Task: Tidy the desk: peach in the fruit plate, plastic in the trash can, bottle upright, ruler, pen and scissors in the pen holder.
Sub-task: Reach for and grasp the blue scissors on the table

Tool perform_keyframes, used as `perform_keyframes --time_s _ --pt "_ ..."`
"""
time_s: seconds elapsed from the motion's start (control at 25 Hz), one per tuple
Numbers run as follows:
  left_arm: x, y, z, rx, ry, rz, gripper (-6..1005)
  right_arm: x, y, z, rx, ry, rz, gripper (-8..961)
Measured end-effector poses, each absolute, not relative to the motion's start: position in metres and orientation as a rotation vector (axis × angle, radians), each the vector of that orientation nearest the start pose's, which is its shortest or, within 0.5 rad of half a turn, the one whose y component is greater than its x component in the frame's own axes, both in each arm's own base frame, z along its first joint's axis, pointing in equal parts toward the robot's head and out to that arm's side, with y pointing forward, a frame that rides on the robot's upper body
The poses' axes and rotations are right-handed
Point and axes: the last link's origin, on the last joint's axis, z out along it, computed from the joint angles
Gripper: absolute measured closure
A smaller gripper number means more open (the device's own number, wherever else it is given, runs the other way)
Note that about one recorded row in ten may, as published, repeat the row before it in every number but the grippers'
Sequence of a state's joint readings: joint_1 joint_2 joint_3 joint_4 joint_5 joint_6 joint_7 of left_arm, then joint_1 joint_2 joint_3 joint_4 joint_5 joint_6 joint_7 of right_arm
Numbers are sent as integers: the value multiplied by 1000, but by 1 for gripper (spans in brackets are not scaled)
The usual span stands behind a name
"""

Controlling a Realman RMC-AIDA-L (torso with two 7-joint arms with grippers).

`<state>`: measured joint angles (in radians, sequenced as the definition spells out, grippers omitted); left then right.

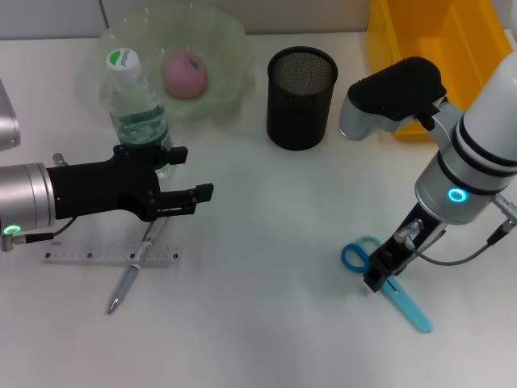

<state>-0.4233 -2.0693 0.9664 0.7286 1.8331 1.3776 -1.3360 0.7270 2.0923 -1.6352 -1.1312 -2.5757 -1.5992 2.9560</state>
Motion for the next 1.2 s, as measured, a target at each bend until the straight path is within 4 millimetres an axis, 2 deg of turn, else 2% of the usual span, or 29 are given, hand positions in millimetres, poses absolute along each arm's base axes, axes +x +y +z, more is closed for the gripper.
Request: perform_keyframes --time_s 0.56,0.76,1.2 --pt "-273 327 -12 -2692 -525 -554 225 177 328 -62 -2482 1259 -849 512" --pt "-273 328 -12 -2691 -524 -553 225 176 329 -63 -2485 1247 -856 588" --pt "-273 330 -12 -2685 -525 -548 225 176 329 -64 -2484 1241 -862 584"
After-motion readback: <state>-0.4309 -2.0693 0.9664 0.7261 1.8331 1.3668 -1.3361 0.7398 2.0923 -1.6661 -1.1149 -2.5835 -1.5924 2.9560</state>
